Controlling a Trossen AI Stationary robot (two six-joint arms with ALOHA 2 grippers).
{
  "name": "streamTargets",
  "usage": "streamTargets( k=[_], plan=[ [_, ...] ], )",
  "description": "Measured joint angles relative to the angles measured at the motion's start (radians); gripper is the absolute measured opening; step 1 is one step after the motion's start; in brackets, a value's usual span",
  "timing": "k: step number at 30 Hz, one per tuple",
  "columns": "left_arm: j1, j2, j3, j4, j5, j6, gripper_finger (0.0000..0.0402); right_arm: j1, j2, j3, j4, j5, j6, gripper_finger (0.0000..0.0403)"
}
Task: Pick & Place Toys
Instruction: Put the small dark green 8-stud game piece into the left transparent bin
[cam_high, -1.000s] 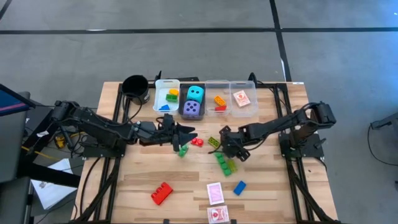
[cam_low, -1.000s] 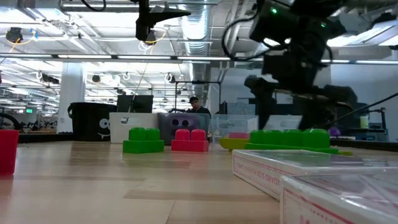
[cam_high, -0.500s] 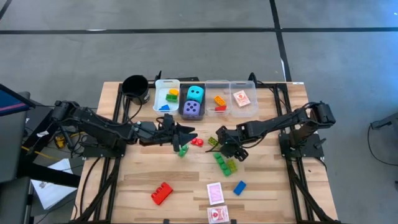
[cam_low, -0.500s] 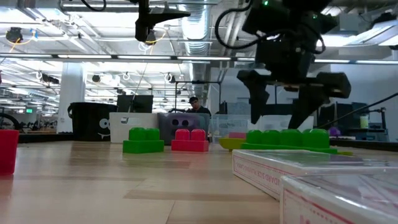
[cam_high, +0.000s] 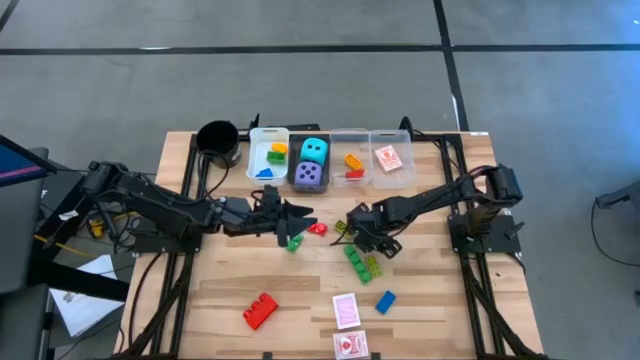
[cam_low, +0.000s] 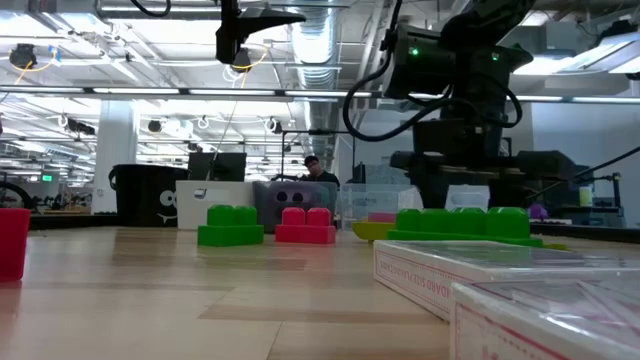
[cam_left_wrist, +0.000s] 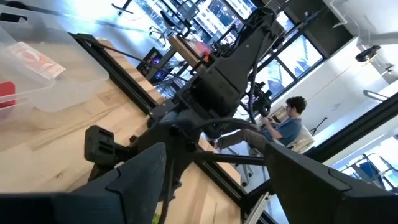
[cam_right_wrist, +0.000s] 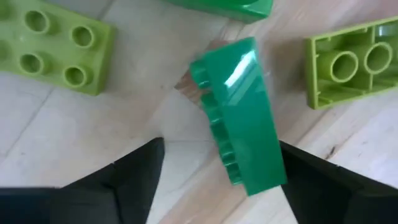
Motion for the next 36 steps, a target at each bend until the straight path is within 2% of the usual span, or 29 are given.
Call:
streamTargets(
  k=[5,9,13,15,18,24,26,32,36],
  plan=[
    [0.0,0.0,0.0,-0.006,0.0,0.0,0.0269,-0.006,-0.015,0.006,-0.012,0.0,0.037,0.0222],
    [0.002,0.0,0.0,-0.007,0.0,0.001,0.0269,-0.012,-0.019,0.051,-0.024,0.037,0.072,0.0135],
    [0.002,0.0,0.0,-0.007,0.0,0.001,0.0269,-0.017,-0.02,0.113,-0.08,0.018,0.131,0.0037],
    [0.002,0.0,0.0,-0.007,0.0,0.001,0.0269,-0.019,-0.02,0.142,-0.089,0.02,0.176,0.001],
    [0.003,0.0,0.0,-0.007,0.0,0.001,0.0269,-0.025,-0.02,0.184,-0.097,0.021,0.251,0.0019],
    [0.003,0.0,0.0,-0.007,0.0,0.001,0.0269,-0.04,-0.021,0.241,-0.097,0.016,0.251,0.0031],
    [0.003,0.0,0.0,-0.008,0.0,0.001,0.0269,-0.054,-0.021,0.258,-0.107,0.018,0.299,0.0036],
    [0.003,0.0,0.0,-0.008,0.0,0.001,0.0269,-0.118,-0.021,0.302,-0.194,-0.043,0.633,0.007],
    [0.003,0.0,0.0,-0.008,0.0,0.002,0.0269,-0.156,-0.021,0.311,-0.223,-0.154,0.882,0.0115]
  ],
)
